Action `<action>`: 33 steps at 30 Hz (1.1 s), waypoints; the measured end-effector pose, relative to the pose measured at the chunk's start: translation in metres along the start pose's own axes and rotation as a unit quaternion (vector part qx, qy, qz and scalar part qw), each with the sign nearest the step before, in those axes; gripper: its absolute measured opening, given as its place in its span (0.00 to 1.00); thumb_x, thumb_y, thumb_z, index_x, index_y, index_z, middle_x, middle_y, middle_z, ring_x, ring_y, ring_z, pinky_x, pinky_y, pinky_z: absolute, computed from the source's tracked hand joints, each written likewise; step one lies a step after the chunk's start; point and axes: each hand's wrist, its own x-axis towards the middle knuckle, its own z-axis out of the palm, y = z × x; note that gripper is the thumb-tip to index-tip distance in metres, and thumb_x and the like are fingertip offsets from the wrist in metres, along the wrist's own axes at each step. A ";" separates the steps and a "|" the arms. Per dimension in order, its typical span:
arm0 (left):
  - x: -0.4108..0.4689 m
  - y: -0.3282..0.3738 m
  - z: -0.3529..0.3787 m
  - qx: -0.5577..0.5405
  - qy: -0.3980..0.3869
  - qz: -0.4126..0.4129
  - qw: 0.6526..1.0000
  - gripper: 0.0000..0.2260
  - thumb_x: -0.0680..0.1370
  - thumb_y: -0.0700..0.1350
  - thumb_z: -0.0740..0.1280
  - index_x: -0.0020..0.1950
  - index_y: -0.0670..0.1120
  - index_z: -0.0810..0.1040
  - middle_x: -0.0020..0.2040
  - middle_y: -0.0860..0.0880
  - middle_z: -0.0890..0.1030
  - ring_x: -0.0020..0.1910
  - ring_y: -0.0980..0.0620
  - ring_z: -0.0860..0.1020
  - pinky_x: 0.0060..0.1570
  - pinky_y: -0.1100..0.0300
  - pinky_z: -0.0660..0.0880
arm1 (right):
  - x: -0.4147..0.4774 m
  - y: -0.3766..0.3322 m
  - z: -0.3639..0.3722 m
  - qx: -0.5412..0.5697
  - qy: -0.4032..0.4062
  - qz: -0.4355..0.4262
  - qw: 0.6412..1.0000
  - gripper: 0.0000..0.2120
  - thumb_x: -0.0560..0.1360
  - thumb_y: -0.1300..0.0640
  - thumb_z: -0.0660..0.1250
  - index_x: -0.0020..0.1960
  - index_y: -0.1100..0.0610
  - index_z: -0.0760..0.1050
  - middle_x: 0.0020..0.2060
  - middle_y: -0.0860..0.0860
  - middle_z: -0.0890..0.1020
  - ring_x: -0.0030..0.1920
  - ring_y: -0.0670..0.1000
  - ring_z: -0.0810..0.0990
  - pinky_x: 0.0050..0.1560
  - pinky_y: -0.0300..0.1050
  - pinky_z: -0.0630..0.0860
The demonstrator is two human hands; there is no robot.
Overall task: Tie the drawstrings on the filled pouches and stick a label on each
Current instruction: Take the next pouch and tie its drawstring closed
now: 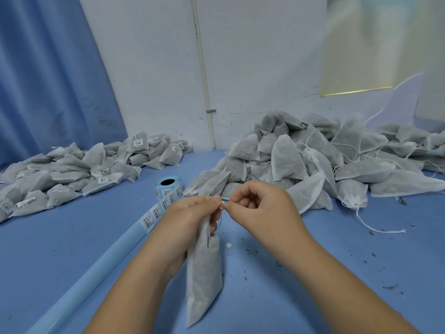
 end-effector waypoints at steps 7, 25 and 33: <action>0.002 -0.002 0.000 0.011 0.016 0.012 1.000 0.12 0.78 0.44 0.67 0.35 0.45 0.81 0.33 0.49 0.75 0.27 0.55 0.70 0.29 0.67 0.70 | -0.001 0.000 -0.001 -0.062 -0.013 -0.056 0.996 0.07 0.70 0.60 0.71 0.36 0.51 0.82 0.26 0.41 0.77 0.31 0.43 0.76 0.36 0.36 0.70; 0.010 -0.008 -0.016 0.144 0.085 0.010 0.986 0.17 0.78 0.50 0.68 0.29 0.53 0.81 0.26 0.54 0.70 0.25 0.57 0.67 0.34 0.61 0.64 | 0.008 0.006 -0.020 0.032 -0.014 0.063 0.997 0.09 0.71 0.63 0.68 0.32 0.57 0.75 0.21 0.46 0.72 0.23 0.43 0.70 0.28 0.37 0.68; 0.008 -0.013 -0.011 0.216 -0.009 0.076 0.973 0.07 0.77 0.53 0.68 0.42 0.54 0.83 0.30 0.55 0.70 0.28 0.58 0.65 0.35 0.61 0.62 | 0.009 0.009 -0.018 0.058 0.003 0.091 0.994 0.08 0.71 0.60 0.64 0.34 0.59 0.75 0.23 0.50 0.74 0.28 0.50 0.69 0.33 0.46 0.68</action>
